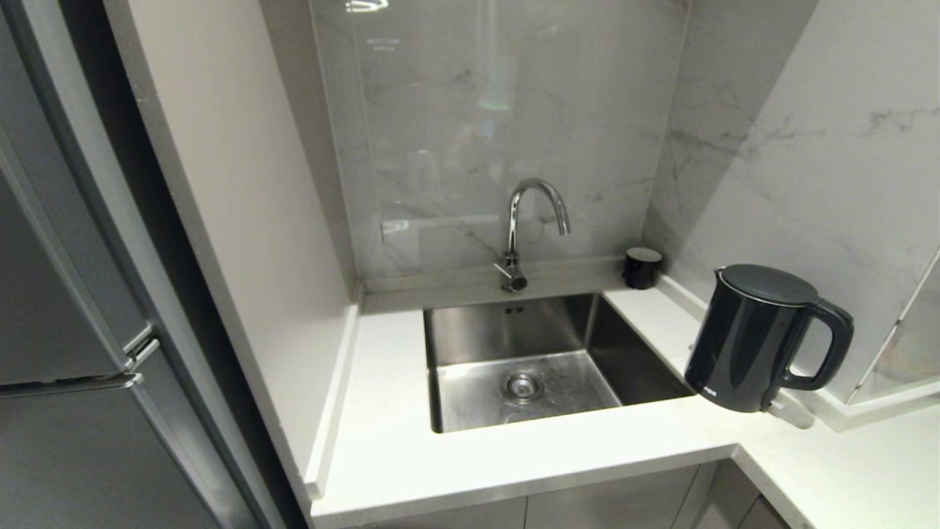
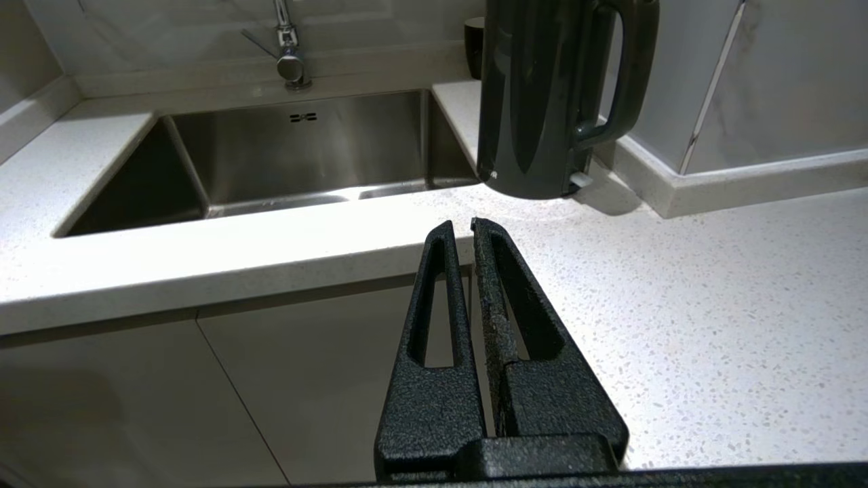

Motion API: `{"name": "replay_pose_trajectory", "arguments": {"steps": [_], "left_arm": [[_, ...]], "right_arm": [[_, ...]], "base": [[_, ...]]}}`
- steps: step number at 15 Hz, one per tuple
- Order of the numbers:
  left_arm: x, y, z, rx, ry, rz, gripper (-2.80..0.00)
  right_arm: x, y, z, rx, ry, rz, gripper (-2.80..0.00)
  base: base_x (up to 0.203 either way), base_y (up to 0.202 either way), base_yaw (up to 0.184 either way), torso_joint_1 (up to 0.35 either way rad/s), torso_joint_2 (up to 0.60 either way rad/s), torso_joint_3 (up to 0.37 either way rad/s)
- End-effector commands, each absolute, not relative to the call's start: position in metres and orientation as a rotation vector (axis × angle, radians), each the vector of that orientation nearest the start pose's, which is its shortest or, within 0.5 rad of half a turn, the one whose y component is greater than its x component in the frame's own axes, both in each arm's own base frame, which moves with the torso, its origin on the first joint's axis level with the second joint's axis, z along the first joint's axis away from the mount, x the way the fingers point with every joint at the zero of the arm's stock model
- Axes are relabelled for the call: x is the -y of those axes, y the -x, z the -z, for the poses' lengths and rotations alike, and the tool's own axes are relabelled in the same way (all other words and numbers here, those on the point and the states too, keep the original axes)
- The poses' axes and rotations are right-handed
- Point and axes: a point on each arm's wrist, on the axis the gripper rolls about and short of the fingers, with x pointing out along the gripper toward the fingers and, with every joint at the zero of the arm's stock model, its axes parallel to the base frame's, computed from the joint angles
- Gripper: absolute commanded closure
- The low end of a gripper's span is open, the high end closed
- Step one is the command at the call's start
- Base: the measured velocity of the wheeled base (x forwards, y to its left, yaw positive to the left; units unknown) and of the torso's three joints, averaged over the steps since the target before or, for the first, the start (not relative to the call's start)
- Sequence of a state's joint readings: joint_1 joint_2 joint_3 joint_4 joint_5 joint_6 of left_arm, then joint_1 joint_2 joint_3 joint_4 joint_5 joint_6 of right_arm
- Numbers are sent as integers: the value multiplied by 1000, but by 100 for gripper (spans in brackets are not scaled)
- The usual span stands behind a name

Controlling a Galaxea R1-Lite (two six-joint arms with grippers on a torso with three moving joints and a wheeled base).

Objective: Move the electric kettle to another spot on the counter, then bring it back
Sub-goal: Grab the kettle

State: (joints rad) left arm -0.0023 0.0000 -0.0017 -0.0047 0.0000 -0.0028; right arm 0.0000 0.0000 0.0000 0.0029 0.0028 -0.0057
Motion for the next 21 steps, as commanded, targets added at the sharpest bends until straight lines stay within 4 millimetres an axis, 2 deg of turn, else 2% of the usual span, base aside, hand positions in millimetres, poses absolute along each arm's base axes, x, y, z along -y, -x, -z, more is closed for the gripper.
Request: {"name": "replay_pose_trajectory", "arguments": {"steps": [1, 11, 21], "left_arm": [[0, 23, -76, 6, 3, 2, 0], [0, 23, -76, 6, 3, 2, 0], [0, 23, -76, 6, 3, 2, 0]], "right_arm": [[0, 23, -75, -4, 6, -3, 0], [0, 23, -75, -4, 6, -3, 0], [0, 23, -75, -3, 6, -3, 0]], "base": [[0, 0, 0, 130, -324, -188], [0, 0, 0, 145, -335, -190], [0, 0, 0, 91, -198, -110]]}}
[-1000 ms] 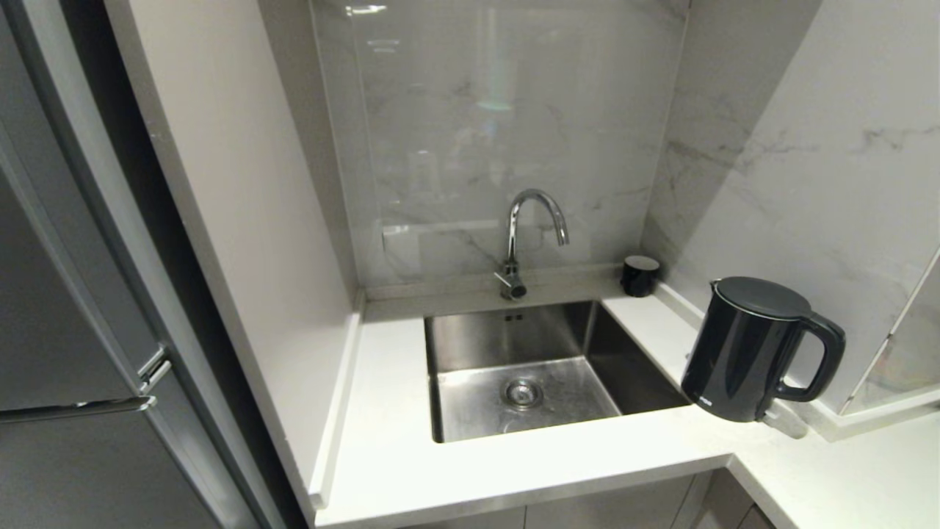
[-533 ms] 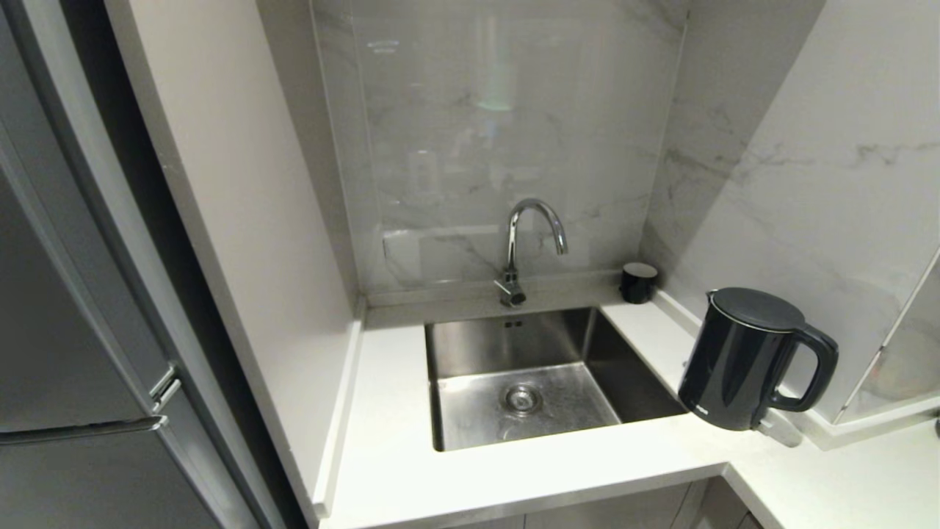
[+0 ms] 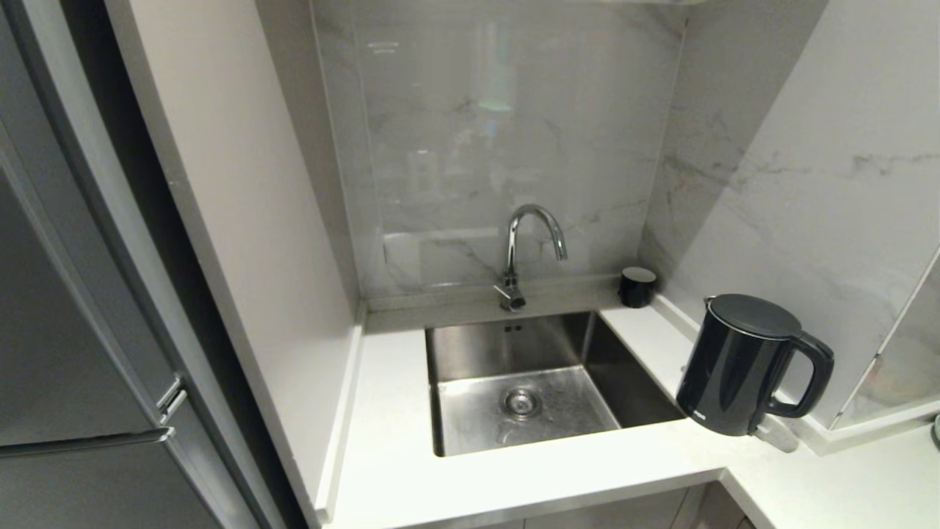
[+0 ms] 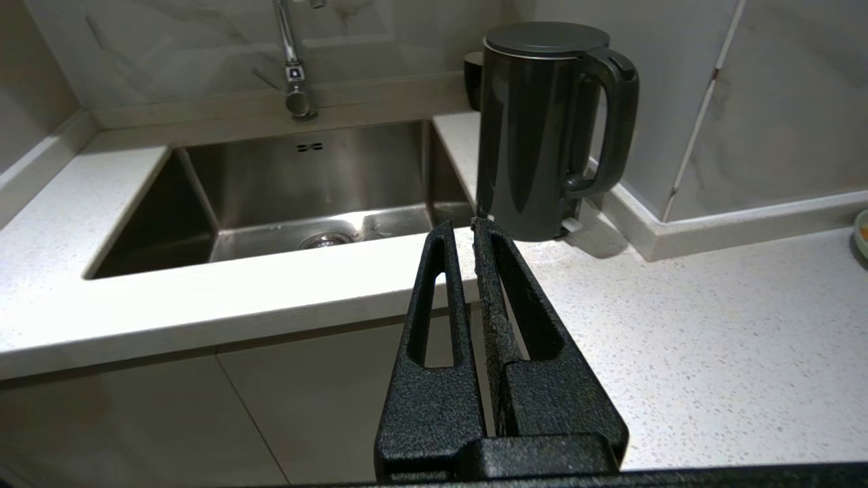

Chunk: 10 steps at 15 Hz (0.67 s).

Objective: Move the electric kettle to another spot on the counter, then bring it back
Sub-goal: Grab the kettle

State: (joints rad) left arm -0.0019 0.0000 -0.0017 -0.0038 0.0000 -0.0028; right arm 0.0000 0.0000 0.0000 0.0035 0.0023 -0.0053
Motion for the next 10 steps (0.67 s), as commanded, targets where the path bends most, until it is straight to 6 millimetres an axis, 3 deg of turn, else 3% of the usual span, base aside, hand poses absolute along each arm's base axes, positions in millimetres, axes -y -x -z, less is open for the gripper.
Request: {"name": "replay_pose_trajectory", "arguments": {"steps": [1, 10], "left_arm": [[0, 23, -76, 6, 3, 2, 0], [0, 23, -76, 6, 3, 3, 0]], "right_arm": [[0, 23, -75, -5, 6, -3, 0], [0, 23, -75, -3, 6, -3, 0]], "base": [[0, 0, 0, 70, -124, -75], [0, 0, 0, 0, 3, 1]]}}
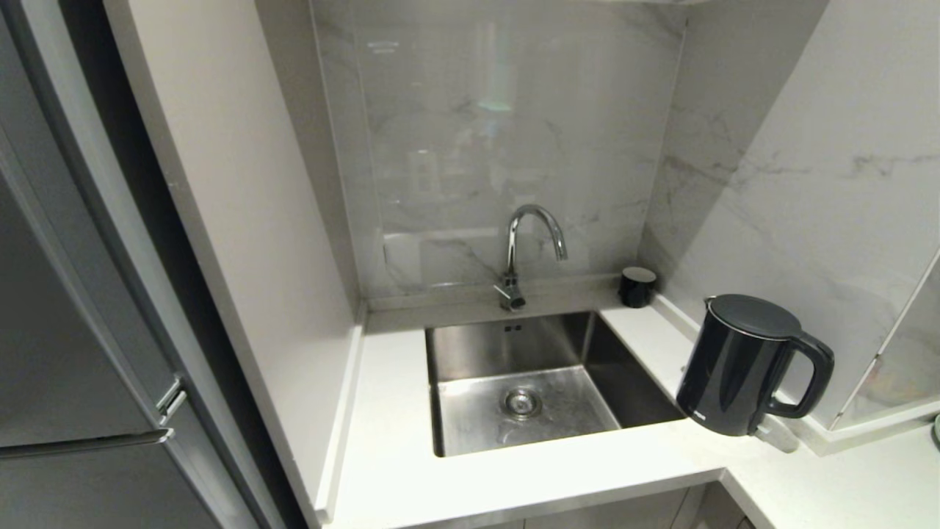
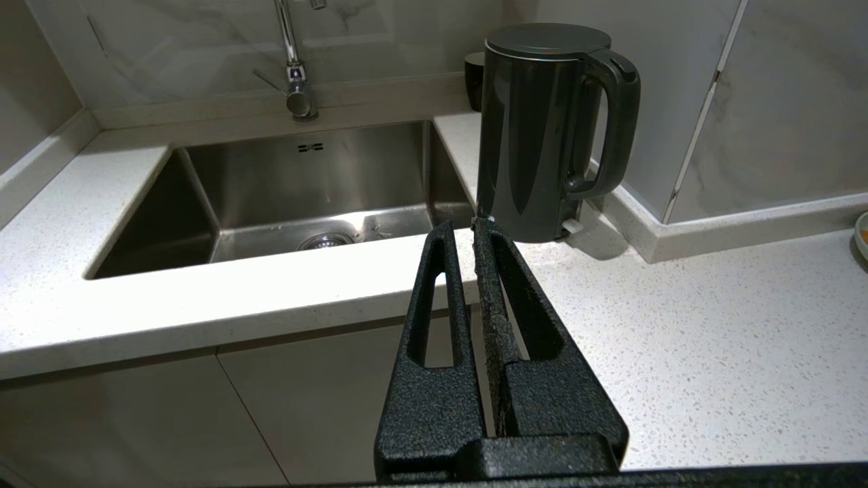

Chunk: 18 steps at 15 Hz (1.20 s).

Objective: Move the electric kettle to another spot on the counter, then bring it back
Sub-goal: Grab the kettle

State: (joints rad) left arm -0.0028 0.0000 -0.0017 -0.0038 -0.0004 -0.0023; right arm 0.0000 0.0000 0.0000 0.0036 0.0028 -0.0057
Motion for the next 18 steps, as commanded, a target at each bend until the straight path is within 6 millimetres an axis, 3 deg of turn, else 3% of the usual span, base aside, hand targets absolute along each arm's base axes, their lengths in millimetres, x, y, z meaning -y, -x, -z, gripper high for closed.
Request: {"name": "replay_pose_trajectory", "arguments": {"steps": [1, 8, 18], "left_arm": [[0, 23, -76, 6, 3, 2, 0], [0, 23, -76, 6, 3, 3, 0], [0, 23, -76, 6, 3, 3, 0]], "right_arm": [[0, 23, -75, -3, 6, -3, 0], [0, 23, -75, -5, 6, -3, 0], [0, 23, -75, -5, 6, -3, 0]], "base": [[0, 0, 0, 0, 0, 0], [0, 2, -9, -1, 2, 0], [2, 8, -167, 0, 6, 3]]}}
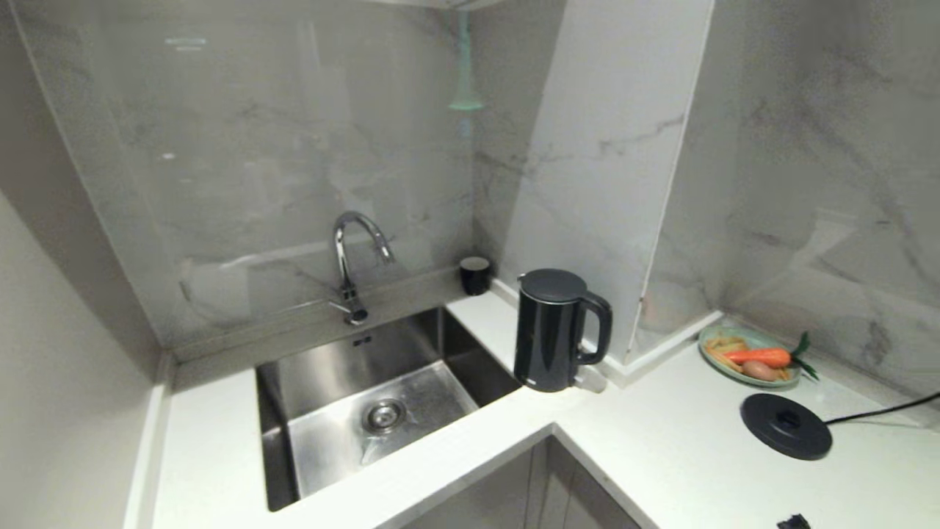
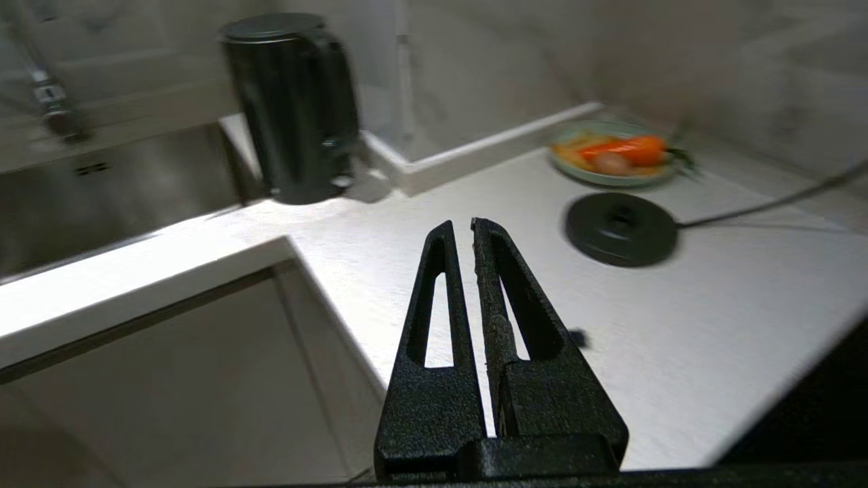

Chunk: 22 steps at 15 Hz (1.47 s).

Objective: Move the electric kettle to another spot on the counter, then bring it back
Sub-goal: Grab the kettle

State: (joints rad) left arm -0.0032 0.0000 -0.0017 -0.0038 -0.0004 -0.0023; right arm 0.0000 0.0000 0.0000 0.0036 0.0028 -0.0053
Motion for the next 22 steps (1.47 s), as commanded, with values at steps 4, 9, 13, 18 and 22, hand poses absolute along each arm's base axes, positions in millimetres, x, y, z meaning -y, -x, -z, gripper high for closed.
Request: {"name": "replay_pose_trajectory", "arguments": {"steps": [4, 9, 13, 18, 22], "left_arm": [[0, 23, -76, 6, 3, 3, 0], [0, 23, -76, 6, 3, 3, 0], [0, 23, -76, 6, 3, 3, 0], [0, 23, -76, 6, 3, 0, 0], [0, 23, -77, 5, 0, -3, 0]], "right_arm": [[0, 23, -75, -6, 6, -3, 0], [0, 23, -75, -4, 6, -3, 0], [0, 23, -75, -4, 6, -3, 0], [0, 23, -75, -6, 6, -3, 0], [0, 23, -75, -6, 6, -3, 0]], "base": [[2, 7, -175, -1, 10, 7], [1, 9, -176, 1, 11, 8], [2, 7, -128, 2, 10, 5], [0, 0, 0, 0, 0, 0], [0, 0, 0, 0, 0, 0]]}}
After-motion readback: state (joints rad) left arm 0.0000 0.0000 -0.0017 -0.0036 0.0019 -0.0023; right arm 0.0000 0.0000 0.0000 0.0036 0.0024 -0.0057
